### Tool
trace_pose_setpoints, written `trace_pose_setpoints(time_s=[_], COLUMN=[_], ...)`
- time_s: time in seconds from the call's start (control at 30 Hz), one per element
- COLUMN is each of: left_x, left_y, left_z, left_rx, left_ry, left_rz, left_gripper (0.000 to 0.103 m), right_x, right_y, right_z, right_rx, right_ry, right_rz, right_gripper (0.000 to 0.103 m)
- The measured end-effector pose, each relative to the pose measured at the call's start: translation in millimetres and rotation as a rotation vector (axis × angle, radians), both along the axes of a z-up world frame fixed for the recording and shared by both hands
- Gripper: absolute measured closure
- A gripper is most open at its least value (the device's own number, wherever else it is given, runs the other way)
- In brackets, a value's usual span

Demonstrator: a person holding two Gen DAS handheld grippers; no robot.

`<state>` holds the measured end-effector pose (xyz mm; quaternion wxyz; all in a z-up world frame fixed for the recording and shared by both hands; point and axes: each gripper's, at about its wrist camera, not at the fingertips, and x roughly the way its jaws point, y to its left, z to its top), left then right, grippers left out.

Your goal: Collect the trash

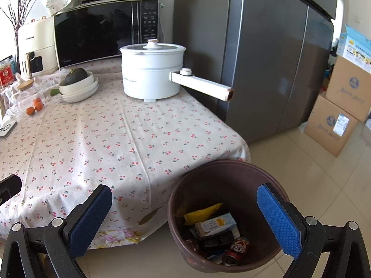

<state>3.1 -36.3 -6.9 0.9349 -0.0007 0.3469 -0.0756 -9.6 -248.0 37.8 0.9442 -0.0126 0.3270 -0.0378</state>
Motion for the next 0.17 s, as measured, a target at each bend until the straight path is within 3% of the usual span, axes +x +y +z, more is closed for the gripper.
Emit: trace_pose_setpoints(time_s=[0.17], left_x=[1.2], left_y=[-1.3], left_z=[-1.4], left_rx=[-0.011], left_ry=[0.013], left_rz=[-0.011], left_gripper=[0.0], right_x=[-1.3], right_y=[-3.4], right_z=[0.3], right_rx=[0.0], right_ry=[-0.004], right_rz=[-0.004], right_gripper=[0.0])
